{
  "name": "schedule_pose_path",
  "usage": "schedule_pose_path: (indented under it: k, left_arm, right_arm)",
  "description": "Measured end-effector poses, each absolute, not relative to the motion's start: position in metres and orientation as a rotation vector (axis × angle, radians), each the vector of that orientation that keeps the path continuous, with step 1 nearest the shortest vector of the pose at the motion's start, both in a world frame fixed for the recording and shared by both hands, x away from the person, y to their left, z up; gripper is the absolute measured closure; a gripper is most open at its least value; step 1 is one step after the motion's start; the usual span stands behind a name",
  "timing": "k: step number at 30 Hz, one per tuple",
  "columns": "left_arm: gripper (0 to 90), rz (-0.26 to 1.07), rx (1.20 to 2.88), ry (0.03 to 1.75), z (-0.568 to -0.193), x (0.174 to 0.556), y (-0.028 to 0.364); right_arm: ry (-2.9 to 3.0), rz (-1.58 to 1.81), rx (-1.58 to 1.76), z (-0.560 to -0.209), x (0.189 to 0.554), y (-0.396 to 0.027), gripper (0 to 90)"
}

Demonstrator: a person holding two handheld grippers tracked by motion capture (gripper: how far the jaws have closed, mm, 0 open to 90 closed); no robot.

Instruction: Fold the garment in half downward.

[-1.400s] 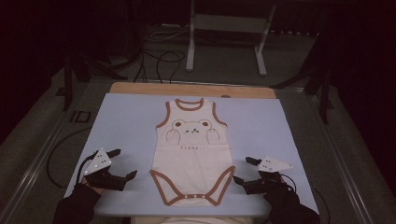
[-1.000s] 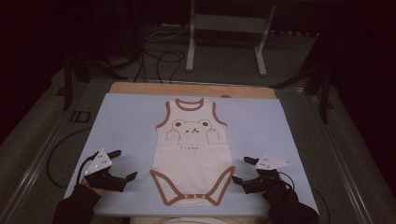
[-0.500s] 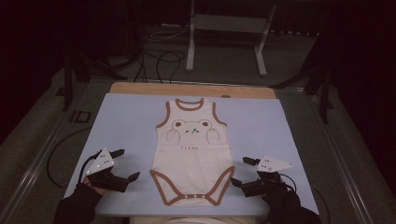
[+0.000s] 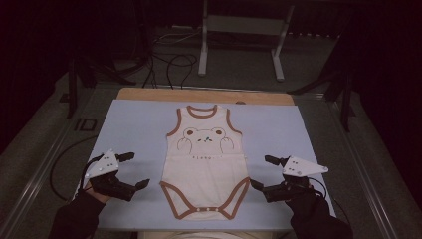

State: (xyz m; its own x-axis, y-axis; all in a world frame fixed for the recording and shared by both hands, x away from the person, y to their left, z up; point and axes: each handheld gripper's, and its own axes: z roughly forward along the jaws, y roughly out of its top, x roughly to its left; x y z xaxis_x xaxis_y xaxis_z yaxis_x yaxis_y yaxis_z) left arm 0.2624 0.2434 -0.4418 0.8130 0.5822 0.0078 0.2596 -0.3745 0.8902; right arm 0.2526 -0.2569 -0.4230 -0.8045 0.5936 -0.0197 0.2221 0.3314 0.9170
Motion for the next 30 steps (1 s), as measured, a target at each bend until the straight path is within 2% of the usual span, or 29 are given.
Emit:
schedule_pose_path:
  k: [5,12,30]
  left_arm:
    - [0.0,0.381,1.978,0.614,-0.426,0.271,0.242]
    - [0.0,0.397,1.992,0.62,-0.412,0.286,0.235]
    - [0.0,0.397,2.074,0.705,-0.422,0.332,0.206]
  right_arm:
    - [2.212,1.452,0.679,-0.397,0.262,-0.255,8.9]
    - [2.204,1.438,0.68,-0.383,0.282,-0.246,9.0]
    - [2.235,1.384,0.805,-0.403,0.335,-0.23,9.0]
